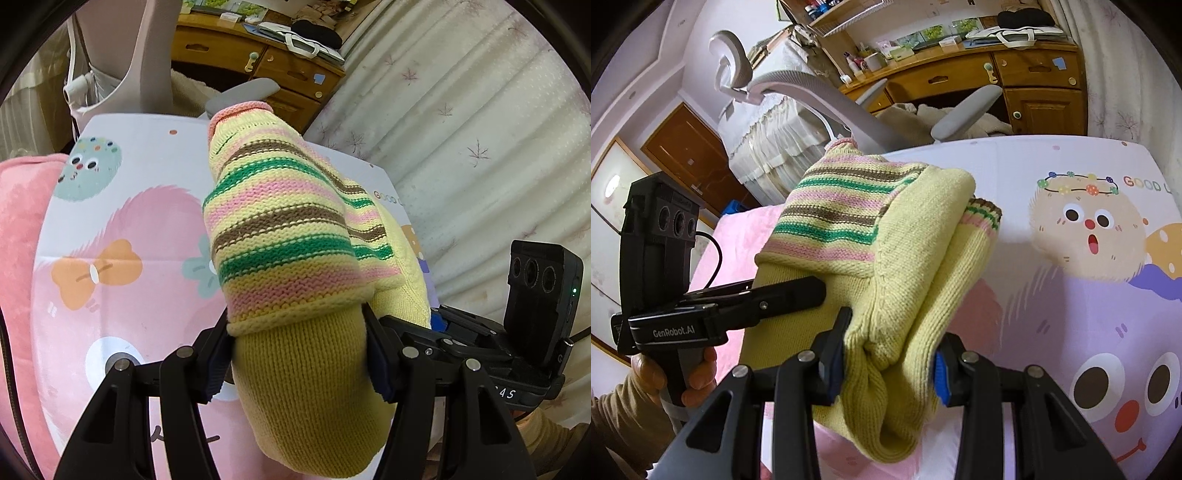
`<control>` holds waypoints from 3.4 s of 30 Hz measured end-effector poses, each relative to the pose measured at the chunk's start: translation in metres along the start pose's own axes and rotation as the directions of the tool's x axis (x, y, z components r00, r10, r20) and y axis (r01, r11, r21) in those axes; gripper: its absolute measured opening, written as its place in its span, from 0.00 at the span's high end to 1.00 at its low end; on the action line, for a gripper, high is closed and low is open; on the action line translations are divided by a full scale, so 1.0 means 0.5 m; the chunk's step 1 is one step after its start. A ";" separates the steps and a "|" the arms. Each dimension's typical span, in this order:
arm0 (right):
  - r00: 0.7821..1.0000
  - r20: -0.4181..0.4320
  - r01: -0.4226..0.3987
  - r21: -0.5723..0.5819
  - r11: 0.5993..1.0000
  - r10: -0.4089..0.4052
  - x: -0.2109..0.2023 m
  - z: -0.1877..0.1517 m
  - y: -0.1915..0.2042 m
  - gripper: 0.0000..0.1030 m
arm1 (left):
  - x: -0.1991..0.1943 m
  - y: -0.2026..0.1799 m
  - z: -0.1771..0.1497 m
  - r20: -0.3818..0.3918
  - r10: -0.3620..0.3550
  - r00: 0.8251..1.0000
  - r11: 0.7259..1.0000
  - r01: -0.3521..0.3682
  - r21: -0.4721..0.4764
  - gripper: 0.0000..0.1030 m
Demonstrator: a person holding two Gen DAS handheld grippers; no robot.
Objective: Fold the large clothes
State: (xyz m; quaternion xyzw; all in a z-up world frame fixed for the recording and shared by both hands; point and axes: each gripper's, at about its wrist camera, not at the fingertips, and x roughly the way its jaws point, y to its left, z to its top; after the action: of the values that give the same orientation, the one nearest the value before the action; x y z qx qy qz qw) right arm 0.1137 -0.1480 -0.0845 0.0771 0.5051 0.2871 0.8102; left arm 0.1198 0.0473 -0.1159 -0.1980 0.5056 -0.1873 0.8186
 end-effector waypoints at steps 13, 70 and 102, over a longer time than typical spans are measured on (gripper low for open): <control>0.995 -0.035 0.097 0.006 0.995 -0.097 0.085 -0.026 -0.038 0.63 | 0.101 0.056 -0.017 -0.046 -0.029 0.999 0.999 0.028 -0.034 0.41; 0.935 0.016 0.354 -0.028 0.935 -0.354 -0.121 -0.081 0.090 0.53 | -0.135 -0.137 -0.092 0.014 0.378 0.926 0.925 -0.379 0.030 0.01; 0.896 0.114 0.422 0.082 0.903 -0.430 -0.331 -0.146 0.176 0.53 | -0.291 -0.292 -0.187 0.185 0.486 0.854 0.868 -0.496 0.009 0.01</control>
State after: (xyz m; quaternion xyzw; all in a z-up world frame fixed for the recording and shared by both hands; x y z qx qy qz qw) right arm -0.0373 -0.1775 0.0450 0.0054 0.4637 0.0832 0.8821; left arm -0.0410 -0.0156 0.0305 -0.0549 0.4593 0.0320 0.8860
